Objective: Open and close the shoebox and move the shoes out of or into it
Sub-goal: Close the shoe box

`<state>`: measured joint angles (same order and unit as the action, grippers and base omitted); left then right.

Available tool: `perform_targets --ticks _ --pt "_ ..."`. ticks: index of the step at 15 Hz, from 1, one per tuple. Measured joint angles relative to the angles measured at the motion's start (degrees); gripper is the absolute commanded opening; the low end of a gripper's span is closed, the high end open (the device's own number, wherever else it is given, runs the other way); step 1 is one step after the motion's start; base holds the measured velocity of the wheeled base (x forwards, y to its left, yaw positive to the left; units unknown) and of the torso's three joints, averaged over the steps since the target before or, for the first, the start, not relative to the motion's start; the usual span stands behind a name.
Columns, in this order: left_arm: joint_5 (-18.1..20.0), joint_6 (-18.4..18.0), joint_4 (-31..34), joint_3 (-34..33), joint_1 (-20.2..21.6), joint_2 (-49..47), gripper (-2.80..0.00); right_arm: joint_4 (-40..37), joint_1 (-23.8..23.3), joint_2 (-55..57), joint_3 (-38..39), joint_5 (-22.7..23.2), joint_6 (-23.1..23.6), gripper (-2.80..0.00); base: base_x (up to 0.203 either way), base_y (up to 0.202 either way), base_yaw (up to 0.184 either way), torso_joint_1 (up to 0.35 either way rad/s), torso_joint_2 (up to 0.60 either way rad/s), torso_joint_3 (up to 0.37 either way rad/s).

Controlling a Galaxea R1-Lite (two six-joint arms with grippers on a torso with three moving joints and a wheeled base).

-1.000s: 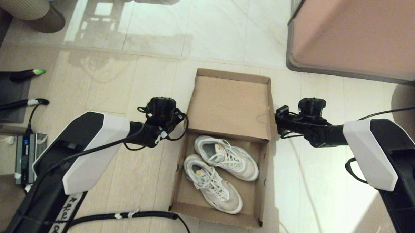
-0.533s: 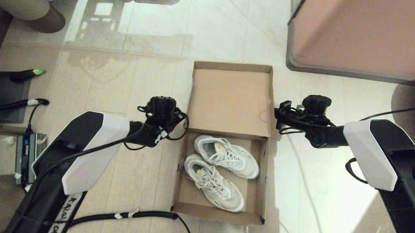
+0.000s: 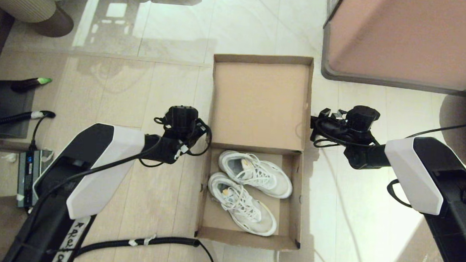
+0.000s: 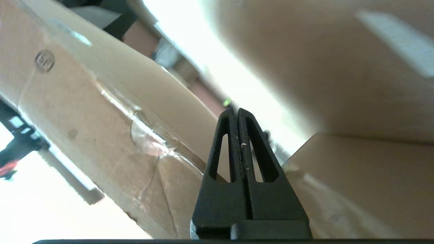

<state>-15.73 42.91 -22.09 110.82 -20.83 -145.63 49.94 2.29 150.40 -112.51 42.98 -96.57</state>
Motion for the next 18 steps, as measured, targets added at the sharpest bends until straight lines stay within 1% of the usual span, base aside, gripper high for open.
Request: perform_targets --ticks 3,6,7,10,11,12,18 --pt "-0.03 0.11 0.1 0.0 -0.28 0.82 -2.8 2.61 -0.74 0.18 0.05 4.07 -1.66 -2.8 0.0 0.0 0.0 0.0 0.0 0.0" --pt "-0.02 0.17 0.27 0.0 -0.5 1.86 -2.8 7.15 -1.71 0.21 0.1 8.46 -5.7 -2.8 0.0 0.0 0.0 0.0 0.0 0.0" --pt "-0.04 0.2 0.31 0.0 -0.5 2.24 -2.8 9.62 -2.04 0.21 0.13 9.45 -7.81 -2.8 0.0 0.0 0.0 0.0 0.0 0.0" --pt "-0.21 0.26 0.57 -0.22 -0.46 3.64 -2.8 18.82 -2.99 -0.03 0.18 13.43 -16.6 -2.8 0.0 0.0 0.0 0.0 0.0 0.0" --pt "-0.41 0.26 0.8 -0.24 -0.44 4.2 -2.8 21.11 -3.13 -0.4 0.18 14.03 -19.04 -2.8 0.0 0.0 0.0 0.0 0.0 0.0" --pt "-0.58 0.26 1.04 -0.29 -0.44 4.88 -2.8 21.96 -3.22 -0.93 0.18 14.52 -20.84 -2.8 0.0 0.0 0.0 0.0 0.0 0.0" --pt "-1.02 0.7 1.1 -0.42 0.7 9.57 -2.8 22.35 -3.47 -5.03 0.79 18.35 -24.97 -2.8 0.0 0.0 0.0 0.0 0.0 0.0"
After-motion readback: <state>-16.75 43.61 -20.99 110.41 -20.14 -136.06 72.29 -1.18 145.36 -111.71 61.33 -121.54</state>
